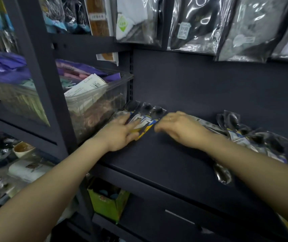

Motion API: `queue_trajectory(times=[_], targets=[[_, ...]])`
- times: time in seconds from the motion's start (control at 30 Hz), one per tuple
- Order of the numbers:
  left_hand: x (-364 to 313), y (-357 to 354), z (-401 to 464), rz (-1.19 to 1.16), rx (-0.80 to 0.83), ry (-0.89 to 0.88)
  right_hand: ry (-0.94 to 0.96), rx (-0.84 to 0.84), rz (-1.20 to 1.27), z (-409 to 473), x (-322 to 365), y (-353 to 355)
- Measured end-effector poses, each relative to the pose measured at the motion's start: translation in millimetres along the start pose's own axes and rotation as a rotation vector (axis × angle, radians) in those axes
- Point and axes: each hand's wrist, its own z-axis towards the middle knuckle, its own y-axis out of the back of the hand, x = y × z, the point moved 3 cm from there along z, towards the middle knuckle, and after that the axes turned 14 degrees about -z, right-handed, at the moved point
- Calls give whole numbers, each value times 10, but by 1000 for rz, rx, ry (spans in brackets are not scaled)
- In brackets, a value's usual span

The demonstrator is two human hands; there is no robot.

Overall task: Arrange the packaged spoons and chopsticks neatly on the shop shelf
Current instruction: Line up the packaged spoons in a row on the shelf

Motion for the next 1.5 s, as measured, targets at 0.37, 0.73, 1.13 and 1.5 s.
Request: queue_trajectory(times=[0.37,0.73,1.13,1.5], targets=[[-220,110,-666,-740,-478,-63,-742,-499,1101,839,76,135],[83,-30,-688,-162,-472,86,-484,305,544,690,179,-779],[-49,156,-634,-373,-475,-73,-660,13,1038,653,-52,-438],[-1529,-170,-123,-728,11,-525,-1347,-515,1472,-937,-802,270]])
